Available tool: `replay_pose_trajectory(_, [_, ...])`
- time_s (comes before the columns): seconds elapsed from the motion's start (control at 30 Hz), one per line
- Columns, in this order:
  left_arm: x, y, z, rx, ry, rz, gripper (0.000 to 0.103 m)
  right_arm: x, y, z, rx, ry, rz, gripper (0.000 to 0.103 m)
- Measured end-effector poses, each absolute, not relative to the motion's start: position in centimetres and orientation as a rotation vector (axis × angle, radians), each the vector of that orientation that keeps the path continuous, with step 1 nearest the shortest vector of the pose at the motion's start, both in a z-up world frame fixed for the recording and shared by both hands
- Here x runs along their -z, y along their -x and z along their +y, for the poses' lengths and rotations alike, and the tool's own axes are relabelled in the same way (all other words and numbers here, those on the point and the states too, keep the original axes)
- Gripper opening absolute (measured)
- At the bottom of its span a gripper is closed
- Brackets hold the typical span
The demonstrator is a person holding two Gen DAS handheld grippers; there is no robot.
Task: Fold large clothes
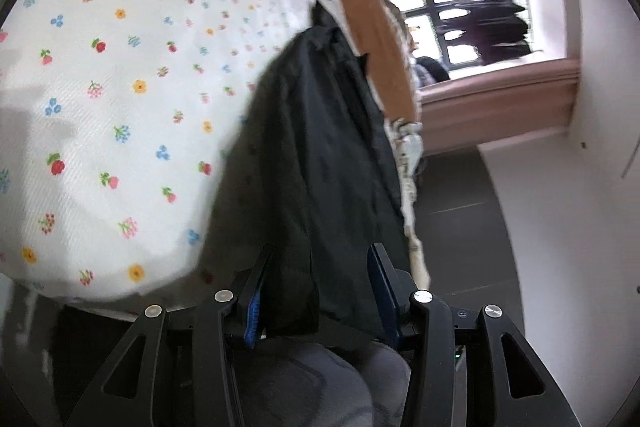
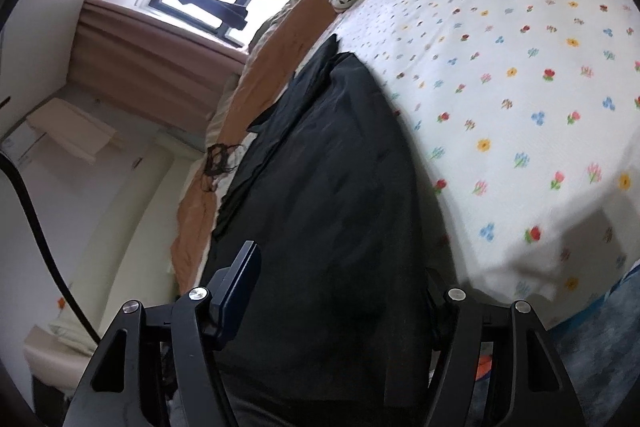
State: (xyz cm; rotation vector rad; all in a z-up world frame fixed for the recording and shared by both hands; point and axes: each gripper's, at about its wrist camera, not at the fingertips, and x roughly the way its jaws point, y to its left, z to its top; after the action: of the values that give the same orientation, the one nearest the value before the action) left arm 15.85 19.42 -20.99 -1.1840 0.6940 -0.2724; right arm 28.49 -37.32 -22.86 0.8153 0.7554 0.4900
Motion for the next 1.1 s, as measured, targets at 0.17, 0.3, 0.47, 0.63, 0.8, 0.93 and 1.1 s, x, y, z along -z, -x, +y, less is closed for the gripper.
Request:
replay_pose_trajectory(0.17, [20.9, -16.8, 18.4, 0.206, 1.115, 0.756, 0.047, 22.8, -28.1, -37.0, -0.488, -0.806, 0.758, 0.069])
replay_pose_trajectory(0.3, [21.9, -17.9, 17.6, 0.148, 1.110, 0.795, 0.046, 23.1, -28.4, -37.0, -0.456, -0.811, 0.768, 0.069])
replay_pose_trajectory(0.47, [22.2, -18.5, 17.8, 0.077, 1.094, 0.796, 0.020, 23.2, -29.3, -36.8, -0.398, -0.813, 0.780, 0.055])
replay_pose_trajectory(0.63, [21.8, -17.2, 18.5, 0.060, 1.133, 0.730, 0.004, 23.7, -29.3, -37.6, -0.345, -0.867, 0.796, 0.006])
replay_pose_trajectory(0.8, [19.2, -15.9, 18.9, 0.060, 1.124, 0.664, 0.003, 20.9, -27.4, -38.0, -0.368, -0.869, 0.728, 0.004])
replay_pose_trajectory(0.93, [17.2, -14.9, 18.6, 0.054, 1.110, 0.624, 0.003, 18.3, -26.1, -37.6, -0.393, -0.855, 0.704, 0.004])
replay_pose_trajectory(1.1, [14.9, -12.8, 18.5, 0.073, 1.110, 0.564, 0.003, 15.4, -24.4, -37.6, -0.433, -0.851, 0.674, 0.004])
